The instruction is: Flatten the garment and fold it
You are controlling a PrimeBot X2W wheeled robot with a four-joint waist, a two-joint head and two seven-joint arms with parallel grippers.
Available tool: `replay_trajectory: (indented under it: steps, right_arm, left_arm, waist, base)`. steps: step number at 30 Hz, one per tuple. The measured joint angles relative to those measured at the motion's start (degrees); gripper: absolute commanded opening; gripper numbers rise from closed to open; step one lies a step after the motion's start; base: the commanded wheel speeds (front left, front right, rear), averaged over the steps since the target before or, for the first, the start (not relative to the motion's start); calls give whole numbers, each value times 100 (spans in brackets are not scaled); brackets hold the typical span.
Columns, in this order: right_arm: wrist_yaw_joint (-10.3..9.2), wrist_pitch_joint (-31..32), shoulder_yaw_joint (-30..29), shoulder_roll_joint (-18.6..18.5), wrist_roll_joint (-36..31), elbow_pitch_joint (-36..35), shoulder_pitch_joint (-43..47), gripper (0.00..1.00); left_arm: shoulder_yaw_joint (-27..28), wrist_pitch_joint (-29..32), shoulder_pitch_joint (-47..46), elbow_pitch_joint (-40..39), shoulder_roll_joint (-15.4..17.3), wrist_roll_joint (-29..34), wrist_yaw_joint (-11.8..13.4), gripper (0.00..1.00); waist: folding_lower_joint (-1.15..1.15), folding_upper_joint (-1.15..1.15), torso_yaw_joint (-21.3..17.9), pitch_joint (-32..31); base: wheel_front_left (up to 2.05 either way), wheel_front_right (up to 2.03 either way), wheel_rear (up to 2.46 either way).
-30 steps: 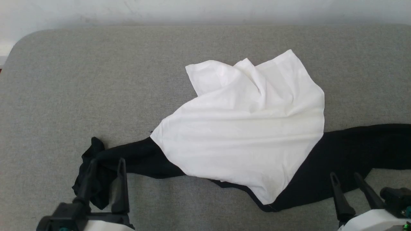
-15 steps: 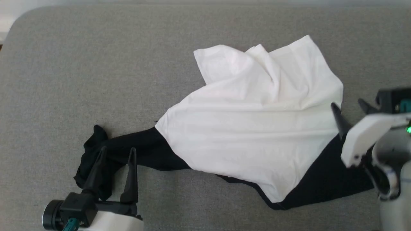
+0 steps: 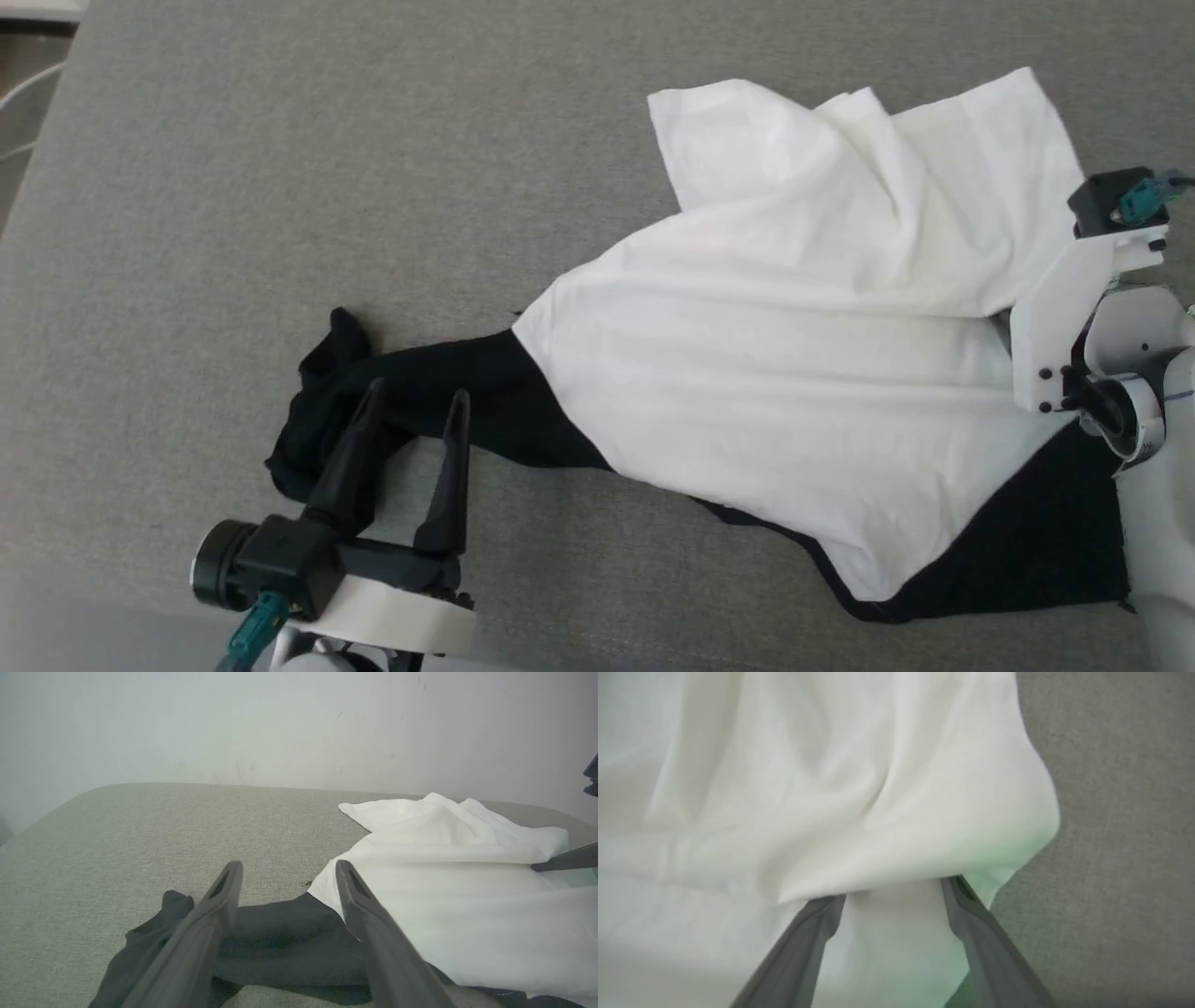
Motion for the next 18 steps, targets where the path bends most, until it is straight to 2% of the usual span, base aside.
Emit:
replay_trajectory:
  steps: [3,4,6,13,18]
  right_arm:
    - [-1,-185,-44,-2,-105,257,-155,100]
    - [-1,-254,-88,5,-151,345,-213,49]
    - [-2,-361,-100,-10,-219,453,-311,0]
    - [0,-463,109,-235,-172,399,-664,0]
    - [0,-446,214,-653,-177,81,-1275,0]
  left_arm:
    - [-42,0,-72,62,-92,0,-92,100]
    - [-43,0,-73,91,-115,0,-96,100]
    - [-29,0,-73,145,-141,0,-125,100]
    - [73,0,-63,192,-219,0,-196,100]
    - [42,0,-69,191,-307,-1,-301,100]
  waist:
    - [-1,0,153,83]
    - [-1,0,201,109]
    - [-1,0,288,152]
    - [0,0,421,216]
    - [0,0,493,315]
  base:
    - [0,0,0]
    - [0,0,0]
    - [0,0,0]
    - [0,0,0]
    - [0,0,0]
